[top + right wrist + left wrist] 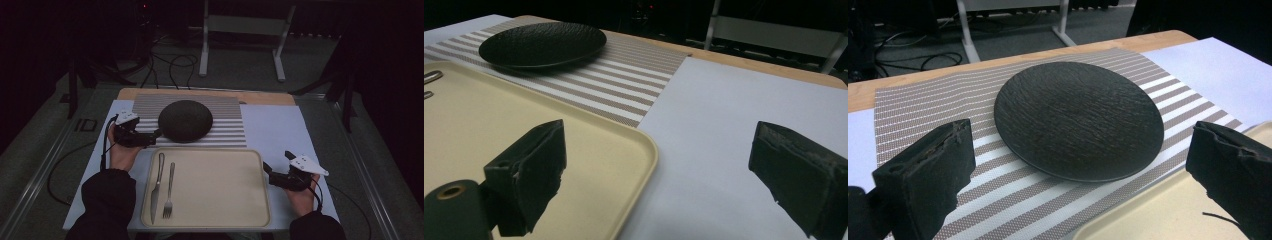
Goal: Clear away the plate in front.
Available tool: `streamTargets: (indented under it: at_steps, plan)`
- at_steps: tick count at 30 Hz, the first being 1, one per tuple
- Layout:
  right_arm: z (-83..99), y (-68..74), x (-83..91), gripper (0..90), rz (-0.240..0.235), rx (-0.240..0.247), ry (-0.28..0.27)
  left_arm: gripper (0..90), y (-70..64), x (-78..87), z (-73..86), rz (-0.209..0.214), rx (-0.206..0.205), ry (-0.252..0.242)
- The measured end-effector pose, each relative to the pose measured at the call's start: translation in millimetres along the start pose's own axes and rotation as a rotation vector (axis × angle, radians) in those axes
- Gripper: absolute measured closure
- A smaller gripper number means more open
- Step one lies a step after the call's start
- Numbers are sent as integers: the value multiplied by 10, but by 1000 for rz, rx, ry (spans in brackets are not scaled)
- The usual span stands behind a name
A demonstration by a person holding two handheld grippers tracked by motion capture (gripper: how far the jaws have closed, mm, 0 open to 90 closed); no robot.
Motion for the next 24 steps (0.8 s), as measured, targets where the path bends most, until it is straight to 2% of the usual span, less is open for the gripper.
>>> streamTargets:
  at_steps: [10,14,24]
  plan:
    - [4,-7,-1,82,3,-3,4,2,88,-84,32,-5,22,21]
    - [3,-9,0,82,3,-3,3,2,52,-172,53,14,26,33]
    - [3,-14,0,82,6,-3,4,2,47,-297,33,25,33,50]
Point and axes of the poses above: each handheld gripper's, and its own axes: x roughly backward along the jaws, z roughly out of its underside, y roughly to its left, the point moved 9 cm from there along -x, roughly forward along the jaws, and after that the axes turned 11 degrees about -x, right-handed, at the moved point
